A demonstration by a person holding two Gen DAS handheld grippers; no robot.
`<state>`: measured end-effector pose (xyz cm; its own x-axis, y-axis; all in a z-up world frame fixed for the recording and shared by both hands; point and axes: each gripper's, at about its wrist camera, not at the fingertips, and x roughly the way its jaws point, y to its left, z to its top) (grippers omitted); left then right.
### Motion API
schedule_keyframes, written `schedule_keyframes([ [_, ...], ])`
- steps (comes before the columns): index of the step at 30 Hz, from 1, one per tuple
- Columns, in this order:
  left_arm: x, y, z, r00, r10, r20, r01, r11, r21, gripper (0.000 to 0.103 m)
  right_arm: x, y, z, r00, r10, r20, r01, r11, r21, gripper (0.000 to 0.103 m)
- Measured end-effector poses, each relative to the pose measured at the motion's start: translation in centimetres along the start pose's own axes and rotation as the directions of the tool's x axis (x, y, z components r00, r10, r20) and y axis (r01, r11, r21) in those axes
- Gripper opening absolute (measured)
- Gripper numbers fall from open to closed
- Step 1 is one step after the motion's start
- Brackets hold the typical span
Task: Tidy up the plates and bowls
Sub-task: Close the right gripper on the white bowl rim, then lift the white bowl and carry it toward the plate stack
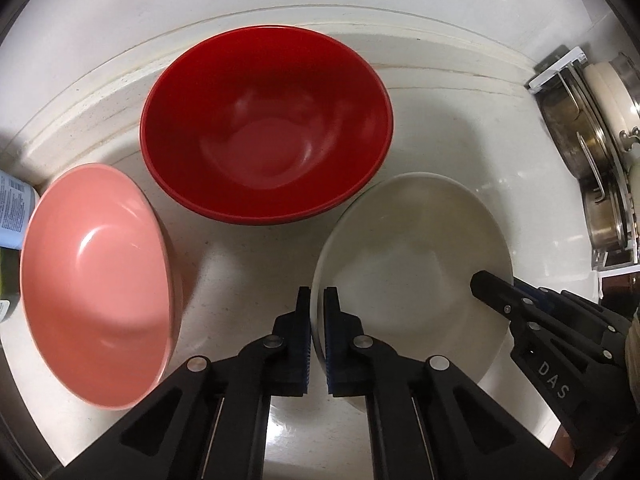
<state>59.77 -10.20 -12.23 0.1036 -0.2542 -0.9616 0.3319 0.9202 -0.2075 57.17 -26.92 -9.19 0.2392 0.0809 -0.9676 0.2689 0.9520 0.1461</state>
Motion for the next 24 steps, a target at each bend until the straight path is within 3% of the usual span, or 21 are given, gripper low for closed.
schedule_keyframes([
  [13,-2.8,-1.2,-1.8,0.999,-0.008,0.047,0.008,1.000,0.006,0.008,-2.2,-0.4,-1.0,0.999,0.005,0.036,-0.005,1.000,0.003,0.009],
  [24,-6.1,-4.1,-6.7,0.996,-0.029,0.086,0.026,0.999,0.037,0.008,-6.6,-1.8,-5.9,0.996,-0.011,0.090,0.012,1.000,-0.016,0.009],
])
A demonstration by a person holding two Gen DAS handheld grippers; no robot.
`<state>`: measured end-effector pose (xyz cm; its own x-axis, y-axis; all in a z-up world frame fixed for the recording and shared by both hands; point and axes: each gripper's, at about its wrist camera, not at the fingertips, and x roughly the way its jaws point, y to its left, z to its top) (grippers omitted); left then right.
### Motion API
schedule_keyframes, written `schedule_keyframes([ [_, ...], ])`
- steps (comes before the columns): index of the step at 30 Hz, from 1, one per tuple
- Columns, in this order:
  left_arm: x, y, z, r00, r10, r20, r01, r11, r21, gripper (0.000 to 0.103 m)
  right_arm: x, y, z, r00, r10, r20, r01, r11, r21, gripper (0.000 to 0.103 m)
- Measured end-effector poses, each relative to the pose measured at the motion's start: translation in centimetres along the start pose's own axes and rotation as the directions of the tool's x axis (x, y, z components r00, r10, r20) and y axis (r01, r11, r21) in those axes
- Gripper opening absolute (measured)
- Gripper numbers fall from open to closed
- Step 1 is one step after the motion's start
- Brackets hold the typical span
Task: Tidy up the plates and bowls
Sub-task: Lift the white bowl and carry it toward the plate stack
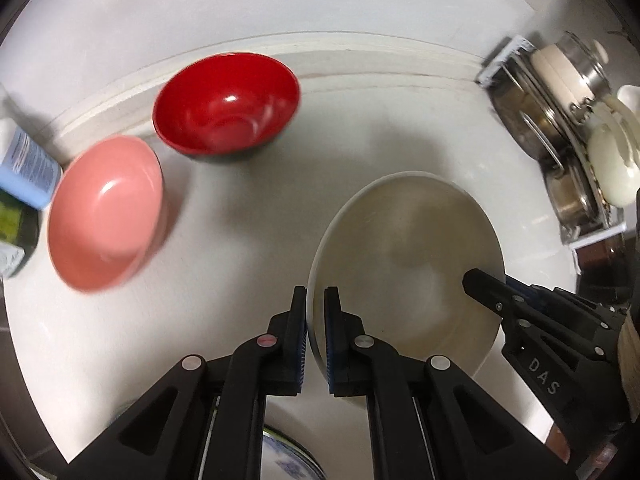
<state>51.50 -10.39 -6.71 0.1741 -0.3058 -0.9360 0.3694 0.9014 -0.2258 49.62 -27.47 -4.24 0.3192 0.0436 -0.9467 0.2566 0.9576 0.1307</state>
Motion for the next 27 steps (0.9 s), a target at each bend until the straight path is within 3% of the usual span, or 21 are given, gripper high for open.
schedule_keyframes([
  [11,-0.1,-5.9,-6.1,0.999,-0.034,-0.028,0.035,0.998,0.049,0.009,-2.4,-3.3,-4.3,0.999,-0.032,0.009,0.032,0.999,0.018,0.009],
  [27,2.3,-10.8,-9.0,0.994,-0.027,-0.105,0.034,0.997,0.067,0.012,-1.2,-8.6,-8.3,0.997,-0.054,-0.049,0.056,0.998,0.042,0.009],
])
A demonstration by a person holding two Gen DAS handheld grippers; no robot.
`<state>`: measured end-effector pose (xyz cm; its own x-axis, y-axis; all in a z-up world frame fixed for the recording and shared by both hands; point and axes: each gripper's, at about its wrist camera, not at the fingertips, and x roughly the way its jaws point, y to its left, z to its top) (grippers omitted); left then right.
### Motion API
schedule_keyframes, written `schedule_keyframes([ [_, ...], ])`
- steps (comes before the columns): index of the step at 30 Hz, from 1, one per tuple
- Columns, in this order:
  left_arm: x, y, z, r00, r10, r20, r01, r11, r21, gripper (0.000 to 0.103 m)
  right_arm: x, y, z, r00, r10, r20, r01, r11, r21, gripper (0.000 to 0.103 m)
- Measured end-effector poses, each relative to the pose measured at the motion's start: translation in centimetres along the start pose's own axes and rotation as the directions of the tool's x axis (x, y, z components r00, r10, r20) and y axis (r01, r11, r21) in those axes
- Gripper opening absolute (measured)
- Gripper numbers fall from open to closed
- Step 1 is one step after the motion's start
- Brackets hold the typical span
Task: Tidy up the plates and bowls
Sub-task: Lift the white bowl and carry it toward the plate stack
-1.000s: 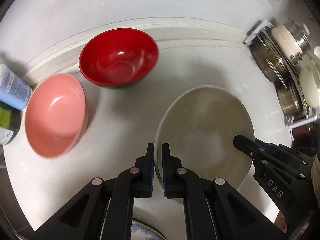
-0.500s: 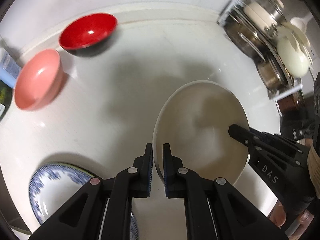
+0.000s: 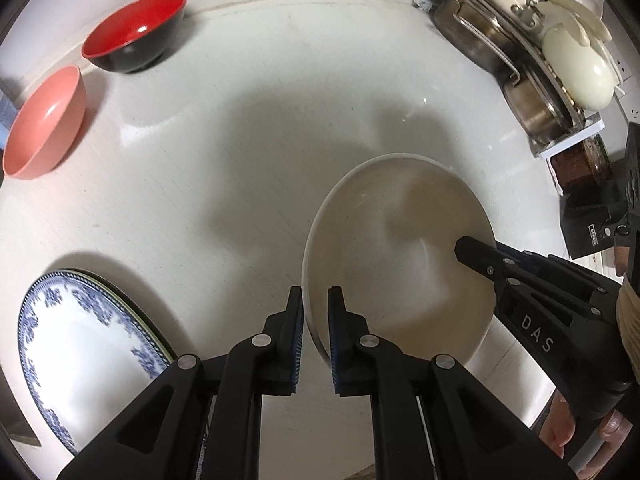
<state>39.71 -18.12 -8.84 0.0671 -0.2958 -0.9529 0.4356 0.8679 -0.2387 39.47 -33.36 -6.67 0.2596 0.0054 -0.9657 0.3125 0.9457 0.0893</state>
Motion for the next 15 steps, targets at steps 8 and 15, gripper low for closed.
schedule_keyframes([
  [8,1.1,-0.4,-0.5,1.000,0.013,-0.018,-0.013,1.000,-0.011,0.012,0.9,-0.9,-0.4,1.000,-0.004,-0.022,0.004,1.000,-0.007,0.009],
  [15,2.0,-0.9,-0.7,0.999,0.021,-0.041,-0.021,1.000,-0.008,0.012,1.4,-0.9,-0.8,1.000,-0.010,-0.025,0.010,1.000,-0.012,0.009],
])
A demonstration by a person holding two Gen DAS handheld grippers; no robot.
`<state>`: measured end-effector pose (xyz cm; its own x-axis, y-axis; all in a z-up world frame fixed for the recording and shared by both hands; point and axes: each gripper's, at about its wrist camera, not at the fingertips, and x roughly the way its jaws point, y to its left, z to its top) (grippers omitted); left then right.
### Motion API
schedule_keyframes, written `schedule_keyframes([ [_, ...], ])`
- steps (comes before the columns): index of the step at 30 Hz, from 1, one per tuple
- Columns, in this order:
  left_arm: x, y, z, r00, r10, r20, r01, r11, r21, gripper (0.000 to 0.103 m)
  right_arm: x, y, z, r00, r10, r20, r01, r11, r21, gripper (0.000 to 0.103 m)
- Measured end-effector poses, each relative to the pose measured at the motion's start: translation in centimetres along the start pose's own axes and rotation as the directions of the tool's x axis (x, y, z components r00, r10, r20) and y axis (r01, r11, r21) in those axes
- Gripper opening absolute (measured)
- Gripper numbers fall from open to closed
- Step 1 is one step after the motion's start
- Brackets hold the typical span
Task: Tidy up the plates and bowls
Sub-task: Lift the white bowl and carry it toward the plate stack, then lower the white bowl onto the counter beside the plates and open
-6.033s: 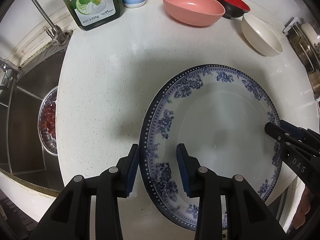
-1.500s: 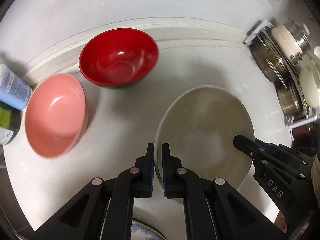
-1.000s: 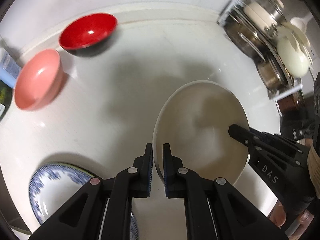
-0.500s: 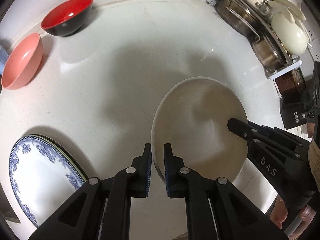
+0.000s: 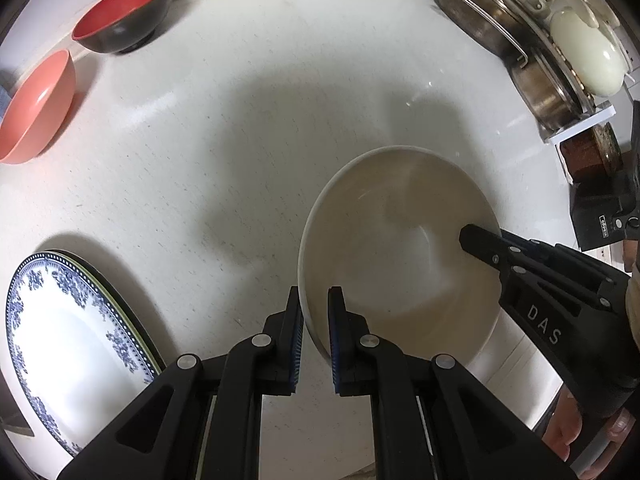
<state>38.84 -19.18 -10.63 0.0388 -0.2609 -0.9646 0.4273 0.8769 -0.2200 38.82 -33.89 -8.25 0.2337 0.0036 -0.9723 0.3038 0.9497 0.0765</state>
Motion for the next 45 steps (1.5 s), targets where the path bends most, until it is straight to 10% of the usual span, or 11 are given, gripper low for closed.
schedule_keyframes([
  [19,0.1,-0.4,-0.4,1.000,-0.002,0.005,0.002,1.000,0.000,0.017,0.8,-0.6,-0.4,0.999,0.037,-0.015,-0.037,0.999,0.021,0.010],
  [26,-1.7,0.0,0.1,0.994,0.066,0.084,-0.066,0.998,-0.008,0.041,-0.1,-1.1,-0.5,1.000,0.027,0.006,-0.027,0.999,0.020,0.012],
  [31,-3.4,0.5,0.4,0.982,0.111,0.155,-0.112,0.994,0.003,0.060,-2.0,-0.7,-0.4,0.998,-0.015,0.062,0.014,1.000,0.009,0.037],
  [45,-8.5,6.0,-0.5,0.927,0.211,0.308,-0.206,0.977,-0.052,0.076,-5.7,4.2,0.3,0.989,-0.025,0.143,0.034,0.998,-0.061,0.037],
])
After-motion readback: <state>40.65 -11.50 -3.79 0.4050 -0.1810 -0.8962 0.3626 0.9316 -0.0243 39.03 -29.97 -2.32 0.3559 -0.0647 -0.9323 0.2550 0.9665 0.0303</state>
